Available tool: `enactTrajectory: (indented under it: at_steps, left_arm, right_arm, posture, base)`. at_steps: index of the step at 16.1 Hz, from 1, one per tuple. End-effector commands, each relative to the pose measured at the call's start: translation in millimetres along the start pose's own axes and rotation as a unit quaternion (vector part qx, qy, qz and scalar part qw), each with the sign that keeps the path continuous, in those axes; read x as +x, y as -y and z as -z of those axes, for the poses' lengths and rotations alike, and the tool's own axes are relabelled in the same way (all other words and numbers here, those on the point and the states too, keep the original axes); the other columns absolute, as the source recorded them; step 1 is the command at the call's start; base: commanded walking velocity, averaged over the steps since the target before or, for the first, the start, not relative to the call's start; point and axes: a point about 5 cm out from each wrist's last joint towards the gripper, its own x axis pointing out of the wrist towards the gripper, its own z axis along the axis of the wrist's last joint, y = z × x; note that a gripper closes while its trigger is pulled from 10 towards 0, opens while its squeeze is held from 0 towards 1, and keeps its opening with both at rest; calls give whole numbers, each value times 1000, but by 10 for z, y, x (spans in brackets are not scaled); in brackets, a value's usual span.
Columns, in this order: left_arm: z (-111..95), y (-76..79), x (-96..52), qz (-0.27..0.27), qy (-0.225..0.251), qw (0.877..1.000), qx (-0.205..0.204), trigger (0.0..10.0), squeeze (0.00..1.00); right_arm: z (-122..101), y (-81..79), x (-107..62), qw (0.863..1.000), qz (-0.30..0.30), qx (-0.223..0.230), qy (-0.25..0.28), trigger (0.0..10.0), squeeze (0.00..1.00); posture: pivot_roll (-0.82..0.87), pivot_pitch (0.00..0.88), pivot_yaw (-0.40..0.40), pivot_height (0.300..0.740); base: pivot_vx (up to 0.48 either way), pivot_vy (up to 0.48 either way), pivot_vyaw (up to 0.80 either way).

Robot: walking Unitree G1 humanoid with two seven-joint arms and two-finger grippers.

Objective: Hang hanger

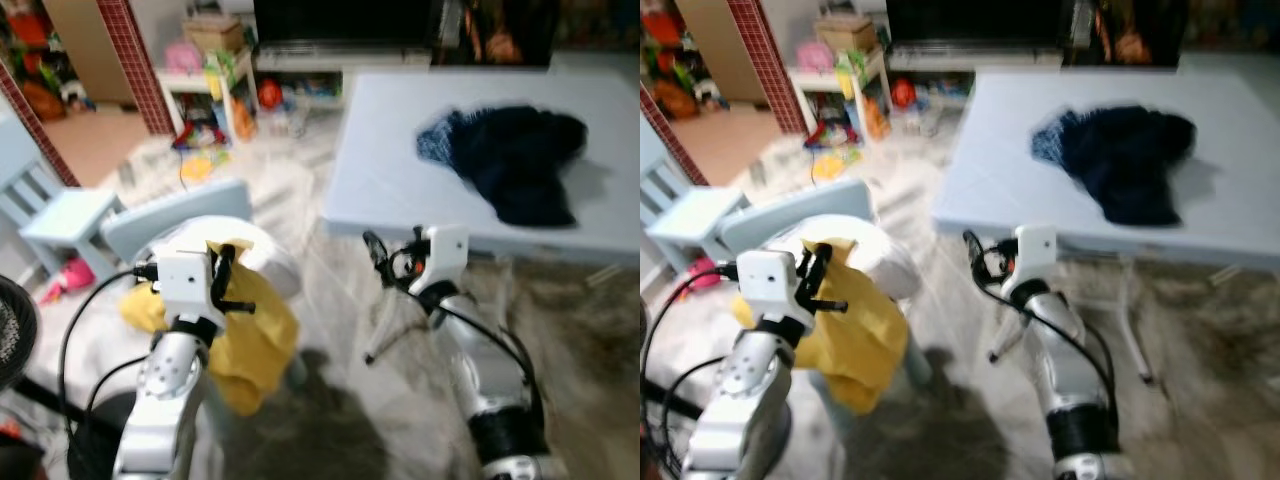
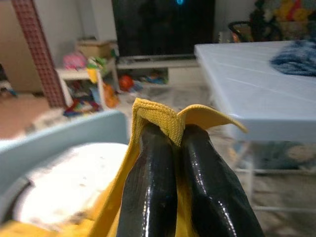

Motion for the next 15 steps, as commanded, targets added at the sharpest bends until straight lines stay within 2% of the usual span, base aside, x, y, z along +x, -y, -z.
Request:
enactTrajectory:
  at_steps: [1,10,15]
  left_arm:
    - [-92,-23,24,3,20,1000,6,10000,0]
    - [-93,1,42,8,21,1000,5,10000,0]
    - [-102,-6,53,-8,28,1000,-2,10000,0]
  right_arm:
    - [-45,-18,32,1000,0,4,9,10000,0]
    - [-45,-3,36,1000,4,5,10,10000,0]
    - [-40,-2,34,1000,5,3,10,10000,0]
  posture:
    - [-46,0,46,740]
    - [-50,0,48,740]
    - [-54,0,45,740]
  base:
    - [0,-390,0]
    - [0,-388,0]
    - [0,0,0]
